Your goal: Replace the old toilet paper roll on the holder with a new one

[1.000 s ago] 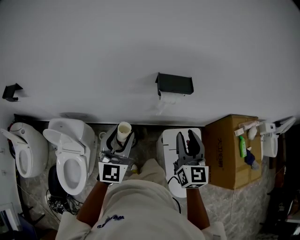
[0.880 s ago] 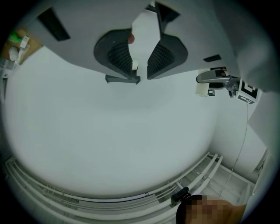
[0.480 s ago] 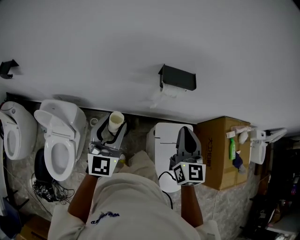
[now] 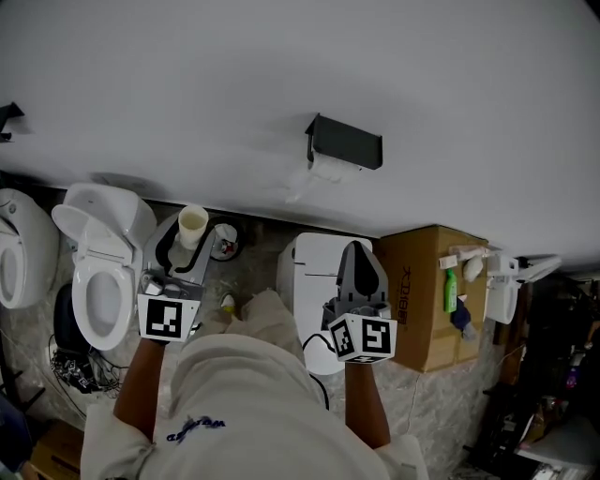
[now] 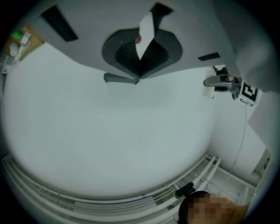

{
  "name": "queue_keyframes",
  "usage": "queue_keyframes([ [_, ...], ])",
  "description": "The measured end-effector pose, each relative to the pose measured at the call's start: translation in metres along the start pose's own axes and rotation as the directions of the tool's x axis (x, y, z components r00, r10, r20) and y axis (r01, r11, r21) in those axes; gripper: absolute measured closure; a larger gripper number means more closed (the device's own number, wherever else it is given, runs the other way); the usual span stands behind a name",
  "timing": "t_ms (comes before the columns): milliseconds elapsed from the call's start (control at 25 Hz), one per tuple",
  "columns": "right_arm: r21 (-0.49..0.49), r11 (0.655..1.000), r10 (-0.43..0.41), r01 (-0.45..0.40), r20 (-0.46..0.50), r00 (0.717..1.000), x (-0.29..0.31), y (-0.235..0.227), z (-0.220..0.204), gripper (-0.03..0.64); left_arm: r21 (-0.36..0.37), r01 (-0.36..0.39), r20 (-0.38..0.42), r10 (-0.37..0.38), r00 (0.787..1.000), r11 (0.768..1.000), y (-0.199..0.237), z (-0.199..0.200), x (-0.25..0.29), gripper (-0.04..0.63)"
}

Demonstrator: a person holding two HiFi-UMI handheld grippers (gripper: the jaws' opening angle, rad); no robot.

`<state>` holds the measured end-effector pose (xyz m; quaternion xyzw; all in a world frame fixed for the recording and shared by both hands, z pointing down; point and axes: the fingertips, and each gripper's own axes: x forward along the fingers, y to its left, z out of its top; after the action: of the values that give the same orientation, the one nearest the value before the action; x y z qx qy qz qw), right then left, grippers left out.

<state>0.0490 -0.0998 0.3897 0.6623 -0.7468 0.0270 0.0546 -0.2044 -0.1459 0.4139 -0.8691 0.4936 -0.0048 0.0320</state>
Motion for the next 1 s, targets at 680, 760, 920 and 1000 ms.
queue_keyframes([
  [680,0.019,1.000,0.022,-0.022,0.003,1.000,0.002,-0.007,-0.007,0.614,-0.016,0.036,-0.013,-0.037,0.999,0.999,-0.035,-0.002,0.001,0.392],
  [760,0.021,0.999,0.025,-0.025,0.004,1.000,0.001,-0.005,-0.007,0.614,-0.024,0.035,-0.019,-0.035,0.999,0.999,-0.035,-0.002,0.000,0.392],
  [920,0.018,0.999,0.040,-0.040,0.001,0.999,0.002,-0.004,-0.008,0.614,-0.057,0.043,-0.036,-0.045,0.998,0.997,-0.037,-0.007,0.001,0.392],
  [1000,0.017,0.998,0.053,-0.053,0.000,0.999,0.003,-0.004,-0.008,0.614,-0.079,0.054,-0.038,-0.057,0.998,0.995,-0.039,-0.006,0.002,0.392],
])
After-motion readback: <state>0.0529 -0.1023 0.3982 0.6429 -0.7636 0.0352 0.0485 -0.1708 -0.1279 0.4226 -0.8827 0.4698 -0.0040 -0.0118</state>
